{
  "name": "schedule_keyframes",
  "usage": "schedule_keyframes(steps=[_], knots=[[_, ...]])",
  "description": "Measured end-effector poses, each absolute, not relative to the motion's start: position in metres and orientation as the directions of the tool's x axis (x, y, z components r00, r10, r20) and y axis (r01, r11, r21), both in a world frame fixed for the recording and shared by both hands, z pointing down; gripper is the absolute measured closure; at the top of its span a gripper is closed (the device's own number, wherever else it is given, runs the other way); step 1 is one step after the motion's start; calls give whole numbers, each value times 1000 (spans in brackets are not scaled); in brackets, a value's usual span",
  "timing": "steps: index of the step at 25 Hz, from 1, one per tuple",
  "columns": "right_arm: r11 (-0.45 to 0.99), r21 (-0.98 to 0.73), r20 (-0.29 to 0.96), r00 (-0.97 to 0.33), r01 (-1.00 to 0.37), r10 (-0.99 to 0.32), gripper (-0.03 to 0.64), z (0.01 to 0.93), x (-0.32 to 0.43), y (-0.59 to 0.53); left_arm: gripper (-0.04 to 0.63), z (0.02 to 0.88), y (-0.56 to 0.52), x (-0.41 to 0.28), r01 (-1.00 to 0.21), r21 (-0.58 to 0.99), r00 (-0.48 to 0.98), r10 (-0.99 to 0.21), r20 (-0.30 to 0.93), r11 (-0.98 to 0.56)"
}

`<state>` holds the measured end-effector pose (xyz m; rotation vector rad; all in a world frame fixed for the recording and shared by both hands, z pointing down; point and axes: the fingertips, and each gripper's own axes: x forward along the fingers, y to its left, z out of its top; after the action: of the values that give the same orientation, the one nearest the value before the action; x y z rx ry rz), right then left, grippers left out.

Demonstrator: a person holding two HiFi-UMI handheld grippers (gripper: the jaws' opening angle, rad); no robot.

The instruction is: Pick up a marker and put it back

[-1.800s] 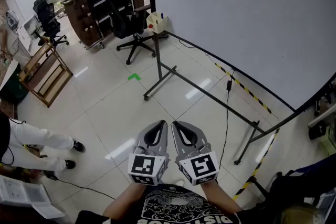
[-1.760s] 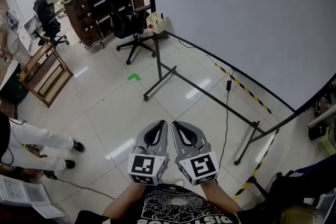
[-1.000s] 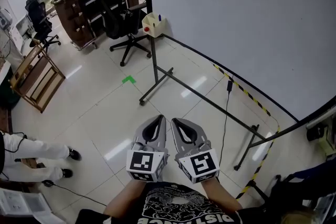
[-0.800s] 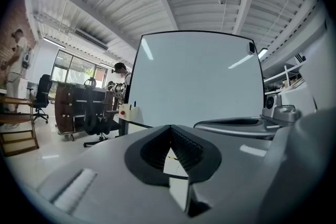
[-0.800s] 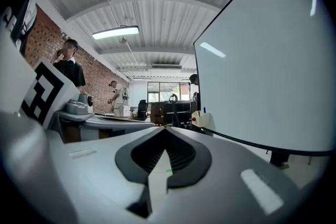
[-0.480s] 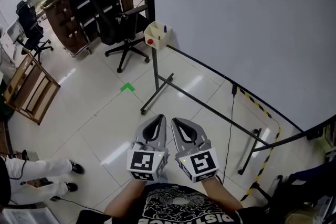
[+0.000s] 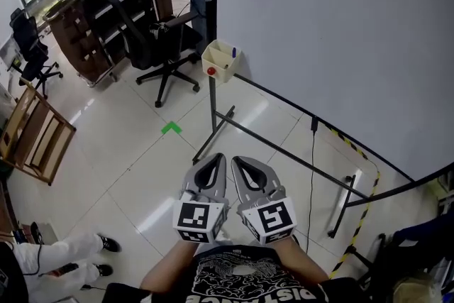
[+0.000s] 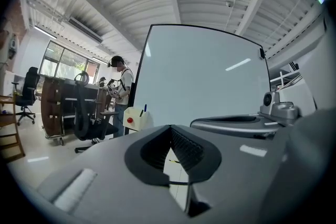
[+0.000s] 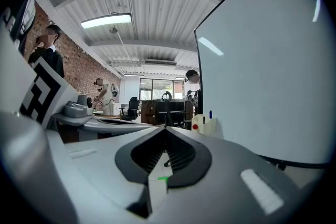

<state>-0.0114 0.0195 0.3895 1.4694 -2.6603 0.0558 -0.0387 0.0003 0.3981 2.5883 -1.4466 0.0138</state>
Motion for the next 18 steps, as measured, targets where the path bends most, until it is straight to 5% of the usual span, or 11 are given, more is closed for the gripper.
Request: schedule_keyframes(steps=[18], knots=[[536, 19, 92, -533, -844, -841, 617, 392, -24, -83, 591, 403, -97, -52, -847, 147, 525, -846, 89, -510]])
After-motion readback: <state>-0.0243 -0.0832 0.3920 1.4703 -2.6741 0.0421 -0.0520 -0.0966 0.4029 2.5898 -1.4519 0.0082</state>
